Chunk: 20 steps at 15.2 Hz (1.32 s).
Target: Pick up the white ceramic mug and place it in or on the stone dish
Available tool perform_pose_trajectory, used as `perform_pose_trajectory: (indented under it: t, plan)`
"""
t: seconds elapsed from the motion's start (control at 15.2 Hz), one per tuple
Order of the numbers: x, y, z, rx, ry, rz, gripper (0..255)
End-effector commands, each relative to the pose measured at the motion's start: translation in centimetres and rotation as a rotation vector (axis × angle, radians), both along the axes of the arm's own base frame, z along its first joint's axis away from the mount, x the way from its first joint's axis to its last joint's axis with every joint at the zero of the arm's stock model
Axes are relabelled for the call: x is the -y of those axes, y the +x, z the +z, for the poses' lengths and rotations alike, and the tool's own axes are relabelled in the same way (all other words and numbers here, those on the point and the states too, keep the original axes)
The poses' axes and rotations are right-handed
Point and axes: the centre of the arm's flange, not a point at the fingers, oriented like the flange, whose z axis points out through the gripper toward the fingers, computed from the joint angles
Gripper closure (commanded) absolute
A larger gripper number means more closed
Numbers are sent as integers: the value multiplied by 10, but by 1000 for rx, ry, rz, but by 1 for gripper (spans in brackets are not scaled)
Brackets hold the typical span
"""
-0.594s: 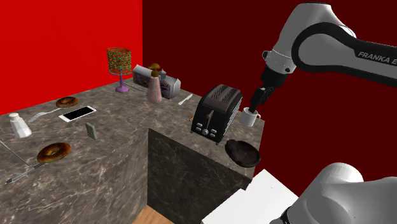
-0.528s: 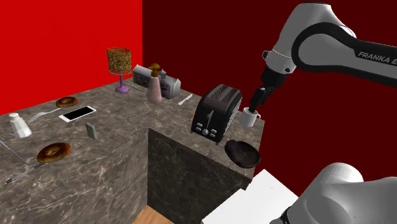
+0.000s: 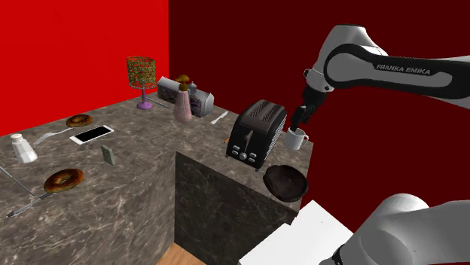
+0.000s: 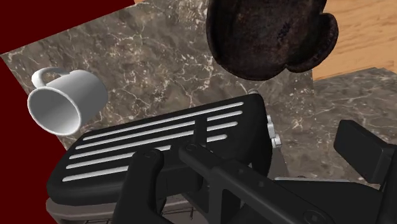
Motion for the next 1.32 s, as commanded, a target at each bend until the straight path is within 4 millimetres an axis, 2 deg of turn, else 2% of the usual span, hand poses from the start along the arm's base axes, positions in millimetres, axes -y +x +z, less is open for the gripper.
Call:
perform_pose_trajectory:
  t: [0.0, 1.25]
  plan:
    - [22, 11, -14, -6, 4, -10, 0]
    - [217, 127, -138, -64, 47, -103, 0]
